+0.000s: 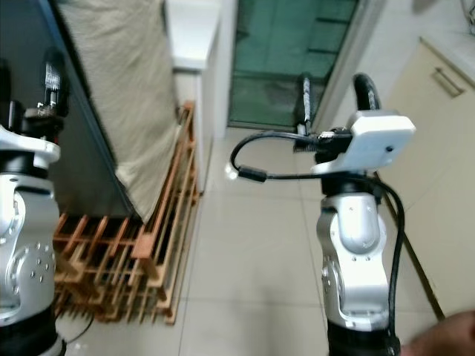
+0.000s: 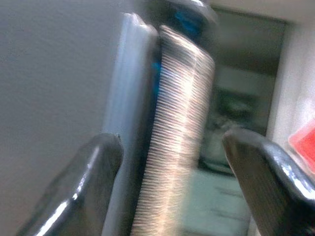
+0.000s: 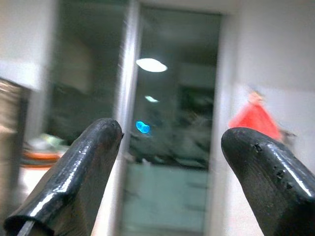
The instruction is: Restocking fridge
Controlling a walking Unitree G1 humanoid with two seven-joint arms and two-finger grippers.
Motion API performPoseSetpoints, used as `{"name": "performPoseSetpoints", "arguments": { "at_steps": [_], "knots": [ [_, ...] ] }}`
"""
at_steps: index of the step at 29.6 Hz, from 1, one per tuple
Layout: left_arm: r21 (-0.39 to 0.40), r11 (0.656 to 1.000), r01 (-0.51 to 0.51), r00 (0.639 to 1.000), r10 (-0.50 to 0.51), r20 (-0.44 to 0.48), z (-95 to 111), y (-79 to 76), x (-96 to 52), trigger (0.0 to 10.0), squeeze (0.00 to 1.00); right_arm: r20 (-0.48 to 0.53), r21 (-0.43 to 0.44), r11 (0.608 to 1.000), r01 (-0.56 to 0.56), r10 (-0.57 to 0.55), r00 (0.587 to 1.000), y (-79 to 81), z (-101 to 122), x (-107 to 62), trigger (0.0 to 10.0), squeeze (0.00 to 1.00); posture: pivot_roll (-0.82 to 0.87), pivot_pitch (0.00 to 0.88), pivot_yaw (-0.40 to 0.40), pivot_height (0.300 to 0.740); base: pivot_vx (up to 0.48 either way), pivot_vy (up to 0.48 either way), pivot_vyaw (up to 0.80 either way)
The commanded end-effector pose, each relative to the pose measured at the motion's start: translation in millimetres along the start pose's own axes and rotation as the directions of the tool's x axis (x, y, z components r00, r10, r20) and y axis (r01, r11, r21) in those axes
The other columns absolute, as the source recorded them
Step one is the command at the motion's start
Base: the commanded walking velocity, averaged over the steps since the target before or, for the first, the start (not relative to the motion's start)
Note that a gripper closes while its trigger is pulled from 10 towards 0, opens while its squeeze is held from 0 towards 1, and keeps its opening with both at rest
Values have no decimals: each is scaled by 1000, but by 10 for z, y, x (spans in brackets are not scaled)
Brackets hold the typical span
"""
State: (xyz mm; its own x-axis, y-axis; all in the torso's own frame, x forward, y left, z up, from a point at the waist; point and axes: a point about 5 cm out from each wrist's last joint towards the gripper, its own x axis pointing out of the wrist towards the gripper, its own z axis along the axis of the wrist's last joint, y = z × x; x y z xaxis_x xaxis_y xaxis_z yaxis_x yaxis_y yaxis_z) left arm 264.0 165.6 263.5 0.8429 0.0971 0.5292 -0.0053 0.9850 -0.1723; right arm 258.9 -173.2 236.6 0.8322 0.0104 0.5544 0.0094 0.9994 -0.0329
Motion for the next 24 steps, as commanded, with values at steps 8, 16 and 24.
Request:
{"name": "performPoseSetpoints", "arguments": {
  "at_steps": [8, 16, 24],
  "knots": [
    [41, 999, -28, 999, 29, -17, -13, 80, -4, 10000, 0, -70, 83, 993, -82, 88, 994, 189, -120, -21, 10000, 0, -33, 0, -33, 740, 0, 0, 613],
    [-39, 978, 204, 950, -207, -235, -313, -178, -115, 10000, 0, -117, 78, 992, -94, 103, 988, 191, -224, -84, 10000, 0, -37, 0, -19, 740, 0, 0, 0],
    [-31, 938, 346, 784, -307, -540, -694, -103, -473, 10000, 0, -222, 77, 996, -48, 64, 973, 62, -416, -265, 10000, 0, -38, 0, -14, 740, 0, 0, 0]
  ]
}}
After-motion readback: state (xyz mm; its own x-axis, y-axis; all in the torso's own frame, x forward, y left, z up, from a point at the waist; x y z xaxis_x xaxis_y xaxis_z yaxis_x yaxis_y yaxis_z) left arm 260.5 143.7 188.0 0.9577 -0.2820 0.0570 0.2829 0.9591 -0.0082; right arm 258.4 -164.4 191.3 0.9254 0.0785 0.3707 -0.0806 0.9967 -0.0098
